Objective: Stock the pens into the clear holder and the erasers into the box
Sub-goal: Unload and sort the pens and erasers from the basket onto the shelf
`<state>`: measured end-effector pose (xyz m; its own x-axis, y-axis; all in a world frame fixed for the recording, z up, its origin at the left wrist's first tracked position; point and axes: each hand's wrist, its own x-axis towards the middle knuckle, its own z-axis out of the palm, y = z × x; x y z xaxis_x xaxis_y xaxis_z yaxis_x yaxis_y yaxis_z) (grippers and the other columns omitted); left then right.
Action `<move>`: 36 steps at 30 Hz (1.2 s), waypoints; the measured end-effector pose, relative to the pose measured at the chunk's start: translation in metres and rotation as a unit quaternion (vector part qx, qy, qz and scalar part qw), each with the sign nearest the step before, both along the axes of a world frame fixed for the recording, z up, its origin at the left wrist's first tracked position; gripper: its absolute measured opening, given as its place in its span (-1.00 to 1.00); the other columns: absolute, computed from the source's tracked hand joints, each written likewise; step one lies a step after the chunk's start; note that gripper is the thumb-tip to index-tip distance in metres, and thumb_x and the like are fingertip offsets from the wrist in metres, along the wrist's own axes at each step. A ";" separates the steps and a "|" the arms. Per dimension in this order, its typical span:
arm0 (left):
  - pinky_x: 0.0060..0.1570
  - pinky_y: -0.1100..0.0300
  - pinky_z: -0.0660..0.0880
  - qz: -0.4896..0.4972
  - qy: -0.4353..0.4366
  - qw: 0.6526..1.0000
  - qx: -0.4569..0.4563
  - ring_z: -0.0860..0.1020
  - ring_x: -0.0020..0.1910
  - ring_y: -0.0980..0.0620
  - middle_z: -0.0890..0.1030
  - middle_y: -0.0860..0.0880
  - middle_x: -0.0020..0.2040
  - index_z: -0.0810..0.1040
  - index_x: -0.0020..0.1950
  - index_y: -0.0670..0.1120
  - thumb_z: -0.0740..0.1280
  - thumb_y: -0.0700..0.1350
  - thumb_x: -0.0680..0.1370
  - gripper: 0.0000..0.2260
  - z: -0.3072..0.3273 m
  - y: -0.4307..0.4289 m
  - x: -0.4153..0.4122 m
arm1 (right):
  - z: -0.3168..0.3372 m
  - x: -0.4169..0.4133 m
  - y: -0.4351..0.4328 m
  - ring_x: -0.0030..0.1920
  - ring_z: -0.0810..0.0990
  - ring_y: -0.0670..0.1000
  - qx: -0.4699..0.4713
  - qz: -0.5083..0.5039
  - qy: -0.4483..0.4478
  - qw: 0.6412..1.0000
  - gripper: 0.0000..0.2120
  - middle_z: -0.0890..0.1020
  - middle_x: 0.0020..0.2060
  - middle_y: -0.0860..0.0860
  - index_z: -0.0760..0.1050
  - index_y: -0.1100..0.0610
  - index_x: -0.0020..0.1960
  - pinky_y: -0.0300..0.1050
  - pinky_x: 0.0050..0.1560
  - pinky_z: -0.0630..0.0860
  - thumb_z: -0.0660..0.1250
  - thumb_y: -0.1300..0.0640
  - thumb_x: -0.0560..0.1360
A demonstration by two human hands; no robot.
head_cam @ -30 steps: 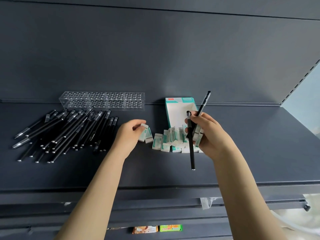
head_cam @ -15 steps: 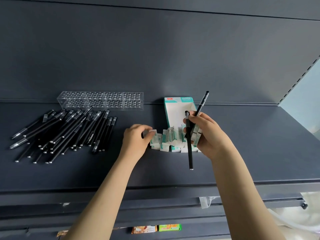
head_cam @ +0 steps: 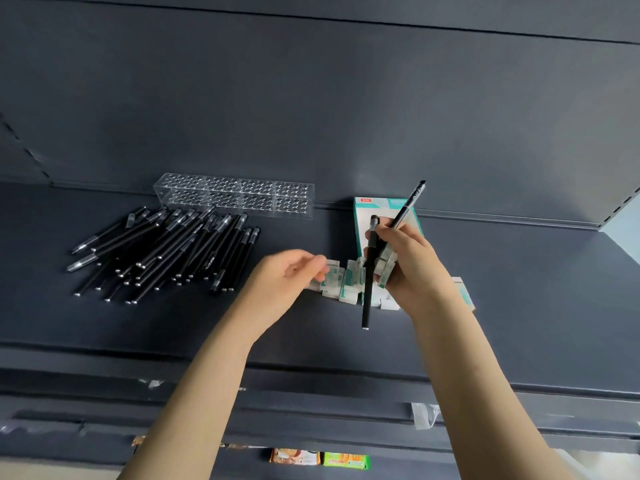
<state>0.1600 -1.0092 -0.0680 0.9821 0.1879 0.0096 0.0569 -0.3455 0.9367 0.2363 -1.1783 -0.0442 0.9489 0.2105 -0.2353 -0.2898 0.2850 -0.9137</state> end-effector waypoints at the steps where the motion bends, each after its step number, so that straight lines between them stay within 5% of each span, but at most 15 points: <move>1: -0.25 0.52 0.37 -0.015 0.011 1.000 -0.009 0.54 -0.27 0.37 0.69 0.12 -0.18 0.67 -0.05 -0.04 0.28 -0.02 0.61 -0.81 0.005 0.001 -0.007 | -0.001 0.000 0.009 -0.36 0.50 0.00 0.007 -0.001 -0.002 1.000 -0.87 0.56 -0.32 0.00 0.47 0.09 -0.10 -0.19 -0.41 0.32 0.22 0.25 0.59; 9: -0.03 0.34 0.44 -0.026 0.069 0.997 0.018 0.57 -0.11 0.31 0.67 0.15 -0.09 0.66 -0.02 0.09 0.40 0.10 0.51 -0.87 0.011 0.052 -0.033 | -0.012 -0.006 0.094 -0.23 0.49 0.05 0.062 -0.021 -0.016 0.998 -0.85 0.52 -0.25 0.03 0.44 0.04 -0.14 -0.06 -0.21 0.45 0.27 0.25 0.56; 20: -0.10 0.16 0.55 -0.029 0.103 0.994 0.025 0.57 -0.24 0.23 0.64 0.17 -0.22 0.63 -0.08 0.13 0.40 0.08 0.50 -0.93 0.006 0.172 -0.042 | -0.011 -0.030 0.213 -0.26 0.49 0.00 0.082 -0.013 0.001 0.997 -0.86 0.51 -0.22 -0.03 0.45 0.03 -0.11 -0.13 -0.29 0.46 0.27 0.22 0.59; 24: -0.24 0.30 0.44 -0.031 0.097 0.993 0.051 0.53 -0.31 0.31 0.64 0.19 -0.23 0.62 -0.10 0.11 0.36 0.06 0.52 -0.92 0.009 0.211 -0.048 | -0.014 -0.036 0.244 -0.30 0.52 -0.01 0.049 -0.052 0.022 0.997 -0.90 0.54 -0.26 -0.03 0.47 0.04 -0.09 -0.14 -0.35 0.45 0.28 0.17 0.60; 30: -0.16 0.36 0.50 0.091 0.038 0.989 0.106 0.56 -0.15 0.34 0.64 0.20 -0.16 0.63 -0.05 0.10 0.39 0.03 0.51 -0.94 0.003 0.258 -0.050 | -0.021 -0.038 0.255 -0.38 0.54 -0.04 0.010 -0.040 0.080 0.996 -0.95 0.57 -0.30 -0.02 0.47 0.08 0.02 -0.21 -0.44 0.39 0.30 0.16 0.56; 36: -0.18 0.13 0.57 0.140 0.013 0.977 0.161 0.58 -0.24 0.21 0.61 0.17 -0.21 0.60 -0.03 0.00 0.37 -0.06 0.55 -0.95 -0.015 0.258 -0.039 | -0.015 -0.045 0.245 -0.40 0.56 -0.05 -0.064 0.049 0.069 0.994 -0.87 0.61 -0.28 -0.01 0.56 0.11 0.04 -0.20 -0.38 0.33 0.25 0.13 0.58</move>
